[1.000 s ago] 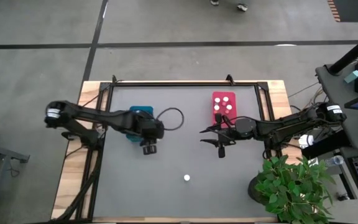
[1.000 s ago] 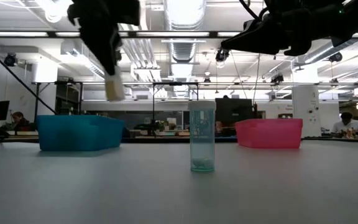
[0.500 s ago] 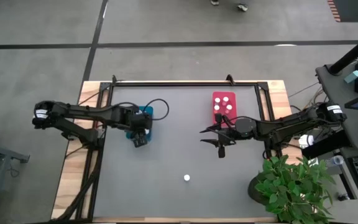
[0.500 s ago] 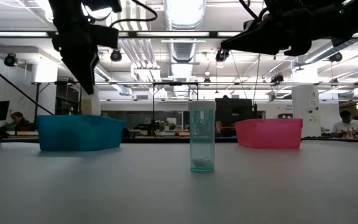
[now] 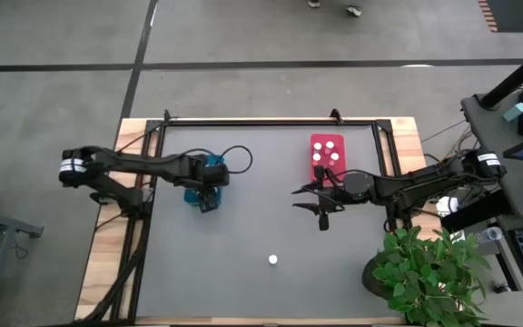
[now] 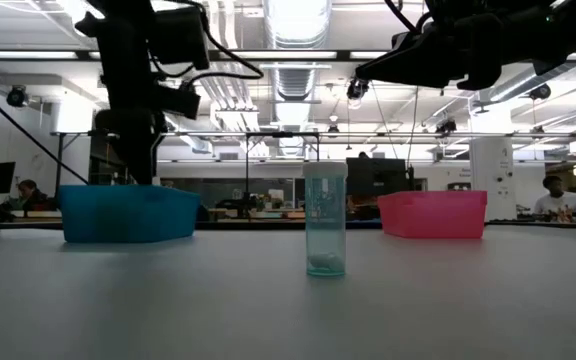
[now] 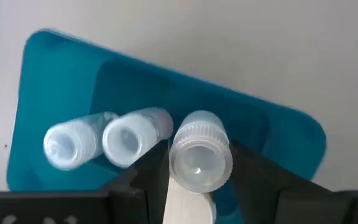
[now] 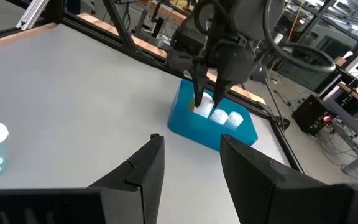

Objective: Pick and place medicine bottles into bin by pill shape (circle, oval)
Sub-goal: Put the transparent capsule bottle into the blue bin, then put the blue tablet bottle into the red bin

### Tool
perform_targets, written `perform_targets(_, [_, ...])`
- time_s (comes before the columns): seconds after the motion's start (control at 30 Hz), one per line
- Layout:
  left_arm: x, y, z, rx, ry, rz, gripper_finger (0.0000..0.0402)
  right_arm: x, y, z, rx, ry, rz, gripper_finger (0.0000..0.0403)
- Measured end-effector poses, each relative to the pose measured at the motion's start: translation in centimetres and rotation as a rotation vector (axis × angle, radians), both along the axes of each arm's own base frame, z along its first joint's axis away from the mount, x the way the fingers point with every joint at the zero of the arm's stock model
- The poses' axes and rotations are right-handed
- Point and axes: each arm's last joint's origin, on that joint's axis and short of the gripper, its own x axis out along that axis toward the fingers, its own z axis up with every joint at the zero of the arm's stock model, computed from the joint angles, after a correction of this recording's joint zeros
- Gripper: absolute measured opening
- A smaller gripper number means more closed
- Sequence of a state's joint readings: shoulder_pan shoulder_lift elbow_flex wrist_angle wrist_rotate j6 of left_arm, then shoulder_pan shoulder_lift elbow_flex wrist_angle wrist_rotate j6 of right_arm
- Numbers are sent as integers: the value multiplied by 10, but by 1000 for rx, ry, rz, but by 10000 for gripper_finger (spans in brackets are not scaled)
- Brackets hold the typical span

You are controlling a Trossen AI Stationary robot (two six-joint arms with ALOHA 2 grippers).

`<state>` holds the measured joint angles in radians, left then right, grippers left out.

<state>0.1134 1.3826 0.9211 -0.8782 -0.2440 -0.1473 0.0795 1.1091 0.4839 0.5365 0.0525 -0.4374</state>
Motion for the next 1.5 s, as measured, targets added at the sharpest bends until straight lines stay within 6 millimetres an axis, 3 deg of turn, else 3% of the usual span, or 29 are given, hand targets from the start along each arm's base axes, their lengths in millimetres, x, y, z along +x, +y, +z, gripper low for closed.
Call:
perform_targets(0.3, [11, 3, -19, -1, 70, -26, 129, 0, 0, 0, 0, 2, 0, 146])
perform_targets(1.03, [10, 2, -16, 9, 56, -44, 191, 0, 0, 0, 5, 3, -1, 146])
perform_targets(1.5, [-5, 0, 12, 27, -50, -43, 192, 0, 0, -1, 83, 15, -17, 146])
